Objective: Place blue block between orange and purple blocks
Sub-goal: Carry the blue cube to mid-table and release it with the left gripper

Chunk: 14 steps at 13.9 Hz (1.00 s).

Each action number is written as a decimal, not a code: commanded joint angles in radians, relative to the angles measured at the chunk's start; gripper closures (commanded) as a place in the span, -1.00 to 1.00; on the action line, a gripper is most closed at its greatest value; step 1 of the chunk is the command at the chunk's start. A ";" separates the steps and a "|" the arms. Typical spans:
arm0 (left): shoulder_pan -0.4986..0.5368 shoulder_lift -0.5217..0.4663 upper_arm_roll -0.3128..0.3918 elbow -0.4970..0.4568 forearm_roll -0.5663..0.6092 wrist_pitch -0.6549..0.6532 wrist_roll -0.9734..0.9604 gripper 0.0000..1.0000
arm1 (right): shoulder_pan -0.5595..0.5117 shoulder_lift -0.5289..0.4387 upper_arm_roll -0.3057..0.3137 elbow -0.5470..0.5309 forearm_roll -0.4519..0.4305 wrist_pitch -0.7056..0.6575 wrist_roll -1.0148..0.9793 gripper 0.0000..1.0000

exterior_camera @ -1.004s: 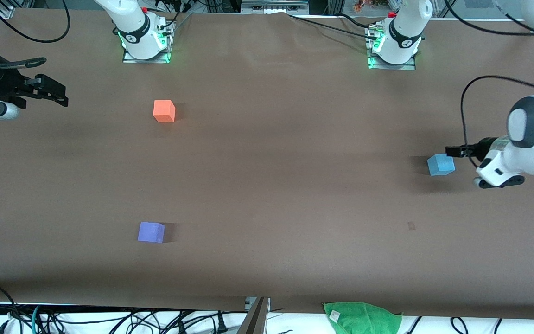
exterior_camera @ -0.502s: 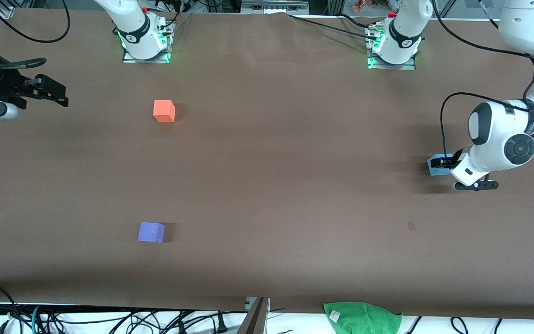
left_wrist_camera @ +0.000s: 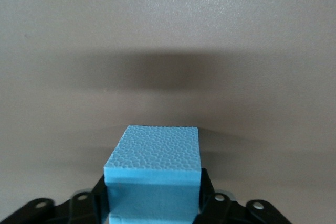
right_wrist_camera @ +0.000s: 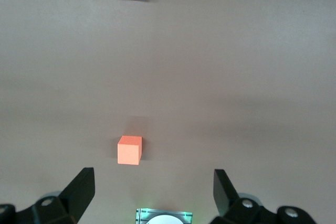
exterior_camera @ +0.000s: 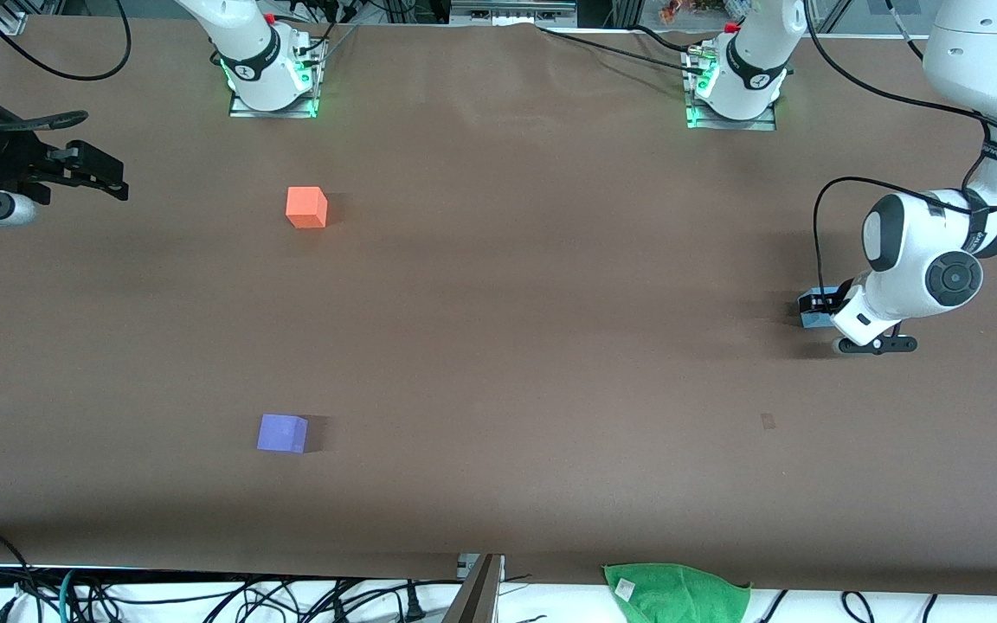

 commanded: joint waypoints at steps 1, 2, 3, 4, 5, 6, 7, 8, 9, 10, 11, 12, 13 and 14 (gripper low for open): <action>0.010 -0.042 -0.013 0.002 0.015 -0.020 0.040 0.66 | -0.010 0.026 0.004 0.044 0.006 0.011 -0.019 -1.00; 0.001 -0.067 -0.019 0.025 0.013 -0.064 0.038 0.66 | -0.008 0.026 0.004 0.044 0.006 0.011 -0.019 -1.00; -0.002 -0.084 -0.048 0.072 0.015 -0.160 0.038 0.74 | -0.008 0.026 0.004 0.045 0.006 0.011 -0.019 -1.00; -0.002 -0.087 -0.092 0.139 0.015 -0.287 0.040 0.85 | -0.010 0.026 0.004 0.044 0.006 0.011 -0.019 -1.00; -0.003 -0.084 -0.144 0.210 0.015 -0.422 0.026 0.89 | -0.010 0.026 0.004 0.045 0.006 0.011 -0.019 -1.00; -0.005 -0.076 -0.205 0.270 0.013 -0.513 0.002 0.92 | -0.010 0.026 0.004 0.044 0.006 0.011 -0.019 -1.00; -0.013 -0.073 -0.268 0.317 0.015 -0.556 -0.020 0.90 | -0.010 0.028 0.004 0.044 0.006 0.011 -0.019 -1.00; -0.034 -0.068 -0.328 0.342 0.015 -0.561 -0.016 0.90 | -0.010 0.026 0.004 0.044 0.006 0.011 -0.019 -1.00; -0.067 -0.056 -0.379 0.371 0.015 -0.560 -0.032 0.89 | -0.008 0.028 0.004 0.044 0.007 0.014 -0.014 -1.00; -0.129 -0.018 -0.401 0.423 0.012 -0.558 -0.066 0.89 | -0.008 0.028 0.004 0.044 0.007 0.016 -0.014 -1.00; -0.194 0.029 -0.401 0.487 0.001 -0.560 -0.145 0.88 | -0.008 0.029 0.006 0.044 0.007 0.020 -0.013 -1.00; -0.254 0.077 -0.401 0.538 -0.029 -0.554 -0.229 0.77 | -0.008 0.032 0.006 0.044 0.007 0.022 -0.007 -1.00; -0.291 0.130 -0.401 0.578 -0.072 -0.552 -0.299 0.77 | -0.008 0.032 0.006 0.044 0.009 0.023 -0.005 -1.00; -0.328 0.180 -0.402 0.627 -0.098 -0.522 -0.345 0.77 | -0.008 0.032 0.006 0.044 0.009 0.023 -0.002 -1.00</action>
